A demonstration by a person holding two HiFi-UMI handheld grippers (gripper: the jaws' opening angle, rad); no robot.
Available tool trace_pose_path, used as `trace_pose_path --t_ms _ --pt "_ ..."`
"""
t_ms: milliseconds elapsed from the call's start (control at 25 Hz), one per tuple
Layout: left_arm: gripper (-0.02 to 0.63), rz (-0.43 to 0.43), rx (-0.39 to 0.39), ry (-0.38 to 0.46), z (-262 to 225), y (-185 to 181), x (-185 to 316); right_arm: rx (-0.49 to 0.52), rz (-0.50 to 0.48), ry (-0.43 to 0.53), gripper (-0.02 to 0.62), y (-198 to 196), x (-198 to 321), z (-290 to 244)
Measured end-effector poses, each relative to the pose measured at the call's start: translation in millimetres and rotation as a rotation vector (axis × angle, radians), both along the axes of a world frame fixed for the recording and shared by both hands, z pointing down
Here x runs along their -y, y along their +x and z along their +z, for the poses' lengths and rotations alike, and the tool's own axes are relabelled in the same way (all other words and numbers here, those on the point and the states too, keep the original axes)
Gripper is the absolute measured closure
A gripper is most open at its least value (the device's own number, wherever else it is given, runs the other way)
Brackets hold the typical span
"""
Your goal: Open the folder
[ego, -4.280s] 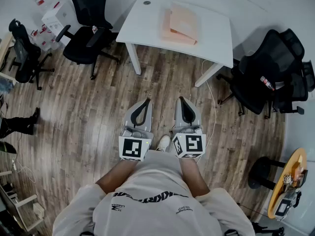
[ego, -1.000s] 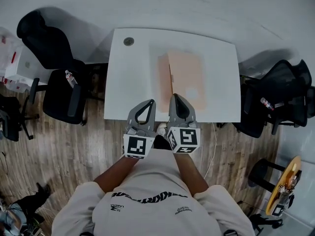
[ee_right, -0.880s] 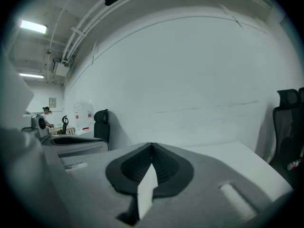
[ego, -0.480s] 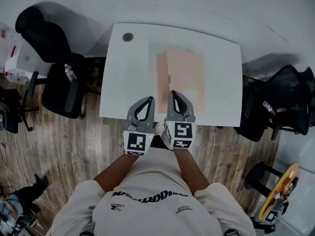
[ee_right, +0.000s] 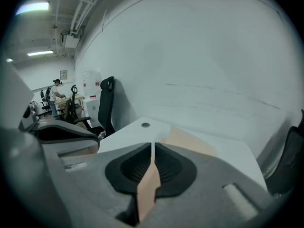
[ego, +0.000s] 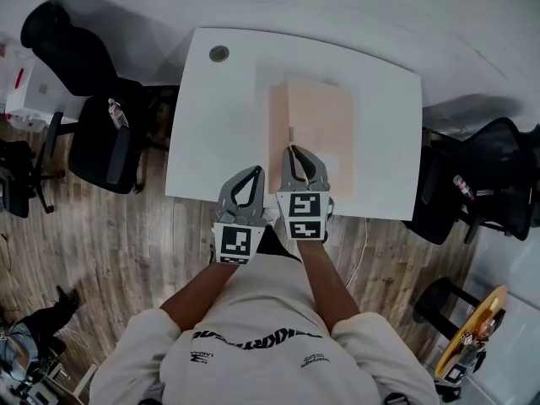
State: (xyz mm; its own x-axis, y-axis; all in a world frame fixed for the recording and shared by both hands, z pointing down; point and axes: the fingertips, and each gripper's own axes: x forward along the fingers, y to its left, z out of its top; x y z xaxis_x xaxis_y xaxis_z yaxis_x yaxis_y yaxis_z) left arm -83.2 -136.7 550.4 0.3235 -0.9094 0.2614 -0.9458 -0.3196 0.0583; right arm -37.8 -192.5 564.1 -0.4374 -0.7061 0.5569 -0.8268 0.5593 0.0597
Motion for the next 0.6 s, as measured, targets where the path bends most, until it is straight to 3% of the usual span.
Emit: trace_pose_path --t_ms 280,600 --pt "0.614 -0.027 -0.009 -0.030 16 -6 2 -0.017 -0.019 -0.119 0.554 -11 5 24" --pt "0.614 -0.025 -0.009 -0.043 25 -2 1 -0.182 -0.029 -0.139 0.512 -10 11 41"
